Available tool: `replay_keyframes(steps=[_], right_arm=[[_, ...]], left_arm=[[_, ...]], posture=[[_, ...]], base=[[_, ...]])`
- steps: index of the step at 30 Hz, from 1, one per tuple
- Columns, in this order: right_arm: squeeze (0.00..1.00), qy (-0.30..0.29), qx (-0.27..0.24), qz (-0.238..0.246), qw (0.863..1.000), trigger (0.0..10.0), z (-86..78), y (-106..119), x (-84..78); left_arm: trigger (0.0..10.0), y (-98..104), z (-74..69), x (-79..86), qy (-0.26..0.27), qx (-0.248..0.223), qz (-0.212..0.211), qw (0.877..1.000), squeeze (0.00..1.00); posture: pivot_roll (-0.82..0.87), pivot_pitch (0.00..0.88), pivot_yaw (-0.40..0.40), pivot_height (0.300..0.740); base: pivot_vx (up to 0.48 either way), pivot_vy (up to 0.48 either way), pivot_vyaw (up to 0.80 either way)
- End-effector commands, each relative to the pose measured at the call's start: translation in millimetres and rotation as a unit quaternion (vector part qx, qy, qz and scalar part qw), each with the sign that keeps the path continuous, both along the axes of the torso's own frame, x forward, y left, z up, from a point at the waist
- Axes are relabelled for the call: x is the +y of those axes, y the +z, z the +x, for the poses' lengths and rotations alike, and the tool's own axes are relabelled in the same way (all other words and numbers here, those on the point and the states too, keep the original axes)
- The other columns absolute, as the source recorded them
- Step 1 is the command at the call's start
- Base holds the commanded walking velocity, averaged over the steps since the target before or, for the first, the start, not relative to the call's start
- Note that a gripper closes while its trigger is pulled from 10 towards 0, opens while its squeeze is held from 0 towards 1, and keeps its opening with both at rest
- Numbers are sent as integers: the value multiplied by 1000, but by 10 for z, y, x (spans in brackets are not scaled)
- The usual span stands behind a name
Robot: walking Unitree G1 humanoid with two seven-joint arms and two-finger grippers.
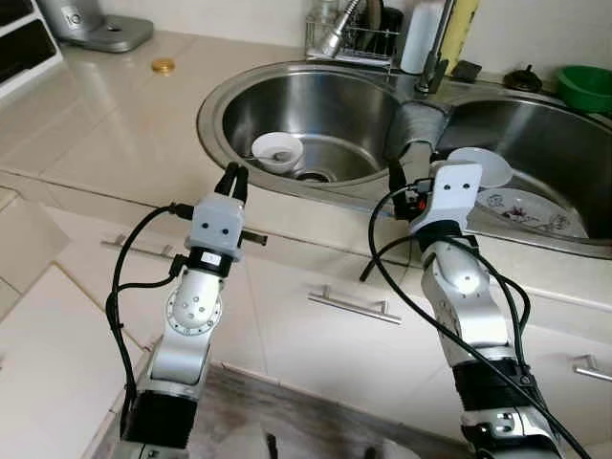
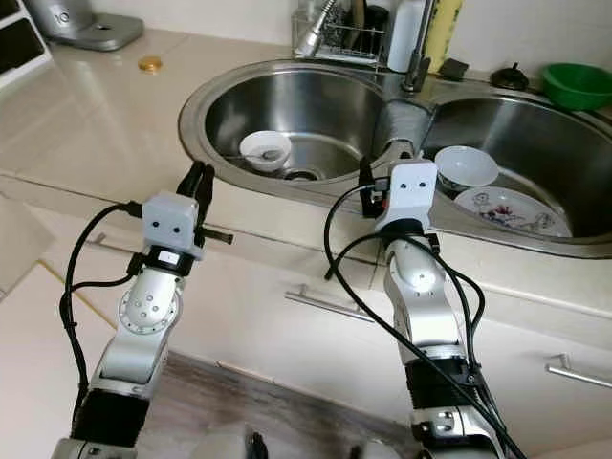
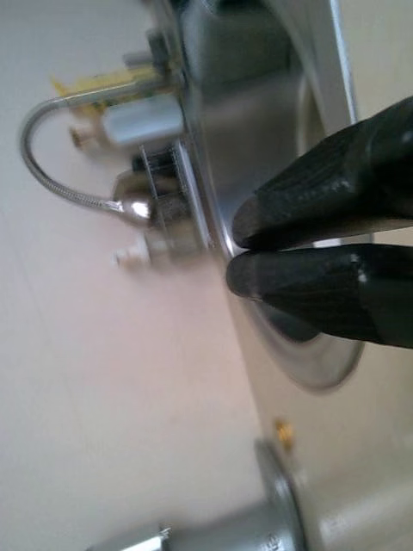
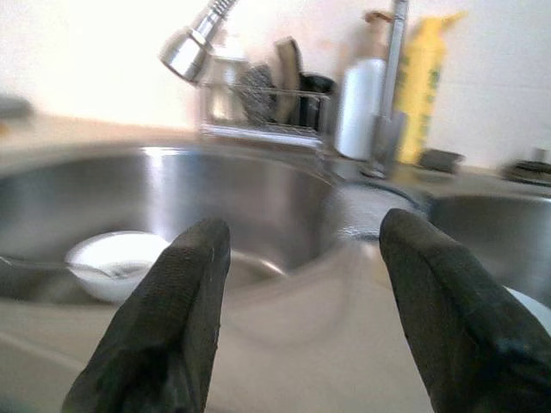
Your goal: Kitchen organization
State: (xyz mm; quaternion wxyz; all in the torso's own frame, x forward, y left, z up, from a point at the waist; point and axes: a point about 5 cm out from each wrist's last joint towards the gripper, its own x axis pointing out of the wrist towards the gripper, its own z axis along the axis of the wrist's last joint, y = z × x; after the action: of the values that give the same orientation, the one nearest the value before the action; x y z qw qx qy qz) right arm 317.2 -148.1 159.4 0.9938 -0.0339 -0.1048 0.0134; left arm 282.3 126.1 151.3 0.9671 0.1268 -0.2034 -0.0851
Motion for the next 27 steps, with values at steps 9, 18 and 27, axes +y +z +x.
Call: replay_keyframes(steps=[9,18,27], right_arm=[[0,-30,-60,-44,997,10000,-39,174,-19],[0,-49,-106,-85,990,10000,-122,258,-66],[0,-46,-119,-111,986,10000,-196,239,-40]], left_arm=[[10000,43,12,34,1,-10,4,1000,0],[10000,58,8,18,-2,-22,10,1000,0],[10000,39,18,-6,-3,-17,24,1000,0]], posture=[[164,0,-22,740],[157,0,-21,740],[153,0,-23,740]], base=[[0,480,-61],[0,267,-800],[0,-88,-800]])
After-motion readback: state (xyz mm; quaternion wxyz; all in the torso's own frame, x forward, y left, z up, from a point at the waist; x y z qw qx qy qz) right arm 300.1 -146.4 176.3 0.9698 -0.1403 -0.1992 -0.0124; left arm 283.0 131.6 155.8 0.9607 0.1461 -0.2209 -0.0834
